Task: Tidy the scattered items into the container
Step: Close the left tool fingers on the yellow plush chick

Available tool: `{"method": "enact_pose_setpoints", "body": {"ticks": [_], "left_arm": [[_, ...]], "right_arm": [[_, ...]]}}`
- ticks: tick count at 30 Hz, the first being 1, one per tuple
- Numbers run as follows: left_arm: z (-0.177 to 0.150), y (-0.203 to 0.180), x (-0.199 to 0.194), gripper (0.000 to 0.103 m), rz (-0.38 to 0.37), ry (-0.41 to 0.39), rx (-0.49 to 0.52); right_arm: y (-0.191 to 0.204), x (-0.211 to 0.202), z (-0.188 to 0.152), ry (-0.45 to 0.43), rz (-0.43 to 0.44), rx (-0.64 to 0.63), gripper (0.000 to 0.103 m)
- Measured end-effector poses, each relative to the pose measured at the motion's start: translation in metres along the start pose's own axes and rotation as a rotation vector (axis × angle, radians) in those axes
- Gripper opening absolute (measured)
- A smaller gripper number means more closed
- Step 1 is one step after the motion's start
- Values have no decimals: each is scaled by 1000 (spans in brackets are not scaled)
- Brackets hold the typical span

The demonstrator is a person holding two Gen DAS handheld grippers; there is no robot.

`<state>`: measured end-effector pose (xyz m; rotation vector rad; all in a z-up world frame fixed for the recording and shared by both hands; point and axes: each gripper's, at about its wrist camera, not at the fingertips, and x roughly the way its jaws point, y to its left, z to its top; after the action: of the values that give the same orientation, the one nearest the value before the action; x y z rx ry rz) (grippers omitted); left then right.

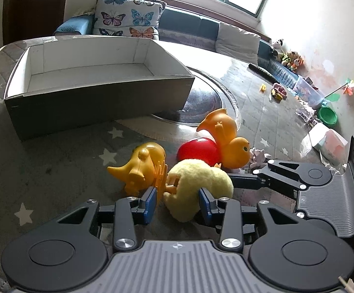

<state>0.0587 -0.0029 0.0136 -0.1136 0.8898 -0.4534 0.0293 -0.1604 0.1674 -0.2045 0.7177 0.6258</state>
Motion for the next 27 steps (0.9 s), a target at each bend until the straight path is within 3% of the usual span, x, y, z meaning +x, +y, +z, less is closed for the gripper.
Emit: {"method": "enact_pose_setpoints", "body": {"ticks": [13,27], "left_arm": [[3,4,-1,42,-5,4,6],[5,5,-5,41,-3,-2,38]], "right_arm": [[-3,2,4,-13,-11,-28,65],[8,-10,-1,-16,81,-73,66]]}}
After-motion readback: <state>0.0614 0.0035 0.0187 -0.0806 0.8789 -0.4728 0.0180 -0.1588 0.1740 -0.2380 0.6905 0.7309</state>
